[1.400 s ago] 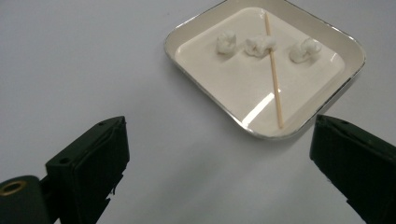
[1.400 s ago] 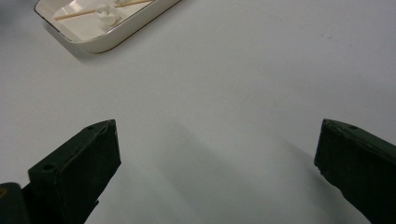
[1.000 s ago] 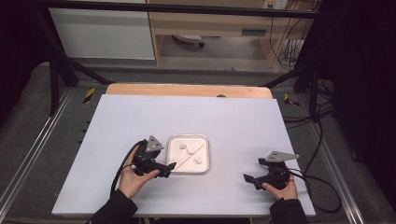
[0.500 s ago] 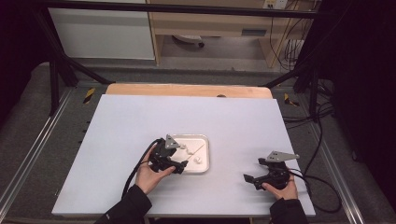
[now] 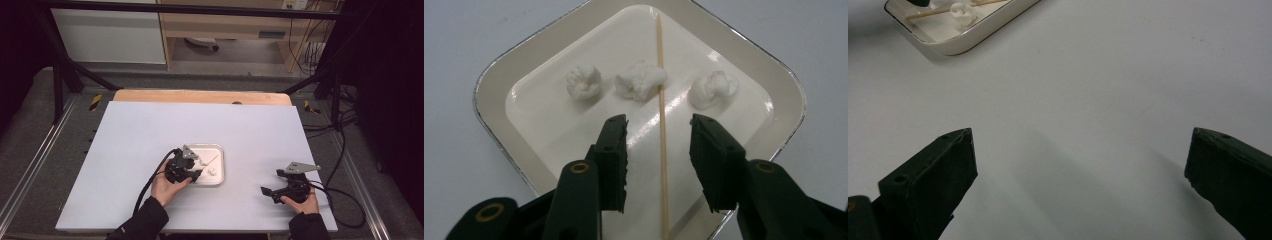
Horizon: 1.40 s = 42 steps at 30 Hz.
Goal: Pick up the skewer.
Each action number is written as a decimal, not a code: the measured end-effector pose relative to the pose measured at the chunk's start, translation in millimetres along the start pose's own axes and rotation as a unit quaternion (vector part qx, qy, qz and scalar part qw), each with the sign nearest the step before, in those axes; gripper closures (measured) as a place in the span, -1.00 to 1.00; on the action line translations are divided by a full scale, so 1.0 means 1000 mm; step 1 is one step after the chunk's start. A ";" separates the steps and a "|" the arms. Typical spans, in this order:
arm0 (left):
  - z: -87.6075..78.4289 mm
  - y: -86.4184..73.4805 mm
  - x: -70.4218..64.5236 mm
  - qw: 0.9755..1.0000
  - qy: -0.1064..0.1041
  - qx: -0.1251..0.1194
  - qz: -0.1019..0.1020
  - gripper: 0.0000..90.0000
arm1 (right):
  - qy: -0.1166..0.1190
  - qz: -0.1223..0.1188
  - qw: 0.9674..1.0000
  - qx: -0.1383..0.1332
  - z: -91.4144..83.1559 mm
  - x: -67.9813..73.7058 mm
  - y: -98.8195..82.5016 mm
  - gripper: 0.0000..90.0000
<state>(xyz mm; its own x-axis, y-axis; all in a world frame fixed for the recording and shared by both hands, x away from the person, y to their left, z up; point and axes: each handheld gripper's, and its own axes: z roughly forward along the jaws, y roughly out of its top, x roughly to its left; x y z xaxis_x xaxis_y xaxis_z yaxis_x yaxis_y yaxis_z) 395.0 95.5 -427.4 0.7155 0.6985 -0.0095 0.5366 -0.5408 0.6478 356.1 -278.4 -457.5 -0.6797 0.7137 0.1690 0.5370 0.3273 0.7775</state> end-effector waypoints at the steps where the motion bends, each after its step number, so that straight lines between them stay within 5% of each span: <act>1: 0.000 0.000 0.000 1.000 0.000 0.000 0.000 0.37 | 0.000 0.000 1.000 0.000 0.000 0.000 0.000 -0.98; 19: 0.011 -0.002 -0.006 1.000 0.004 0.010 0.017 0.83 | 0.000 0.000 1.000 0.000 0.000 0.000 0.000 -0.98; 42: 0.012 -0.005 -0.009 1.000 0.011 -0.004 0.018 0.97 | 0.001 -0.002 1.000 0.000 0.000 0.000 0.000 -0.98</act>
<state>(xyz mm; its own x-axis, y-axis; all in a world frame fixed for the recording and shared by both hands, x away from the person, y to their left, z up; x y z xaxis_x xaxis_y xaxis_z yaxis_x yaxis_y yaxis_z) 391.3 86.4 -440.0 0.7240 0.6892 0.0300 0.5071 -0.5612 0.6541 356.4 -278.4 -457.6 -0.6828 0.7115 0.1661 0.5343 0.3312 0.7777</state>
